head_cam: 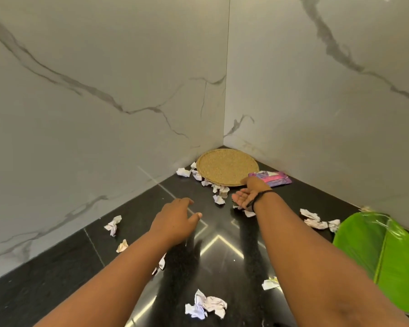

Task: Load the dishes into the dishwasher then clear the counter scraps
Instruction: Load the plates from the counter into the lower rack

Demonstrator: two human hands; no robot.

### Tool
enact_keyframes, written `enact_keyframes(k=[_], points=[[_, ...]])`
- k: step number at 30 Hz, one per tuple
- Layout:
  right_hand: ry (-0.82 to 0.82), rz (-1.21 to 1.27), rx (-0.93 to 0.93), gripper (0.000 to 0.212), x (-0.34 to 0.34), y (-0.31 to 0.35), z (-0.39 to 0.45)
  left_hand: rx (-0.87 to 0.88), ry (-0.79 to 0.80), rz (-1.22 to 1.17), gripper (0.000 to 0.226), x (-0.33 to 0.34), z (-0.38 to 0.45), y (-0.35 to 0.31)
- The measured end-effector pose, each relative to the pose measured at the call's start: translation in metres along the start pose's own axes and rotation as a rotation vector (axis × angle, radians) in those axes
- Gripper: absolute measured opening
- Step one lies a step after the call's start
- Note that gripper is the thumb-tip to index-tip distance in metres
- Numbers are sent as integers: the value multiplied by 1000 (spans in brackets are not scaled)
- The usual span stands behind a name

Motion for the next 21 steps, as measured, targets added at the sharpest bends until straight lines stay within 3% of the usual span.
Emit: enact_keyframes(k=[7,11,21], points=[[15,161,-18,36,20,6,35,9,-6,-53,45,22,5,24],[14,102,-88,33,14,16,48,27,-30,-44,38,25,3,24],[51,80,-219,34,28,46,-8,43,-80,-188,38,4,-14,0]])
Point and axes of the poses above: each hand's wrist, its own z-axis towards the middle knuckle, its own x-axis out of the palm, y = z × x, the point moved 9 cm from there along z, towards the middle knuckle, and after that the axes turned 10 degrees about y, right-handed, at the moved point
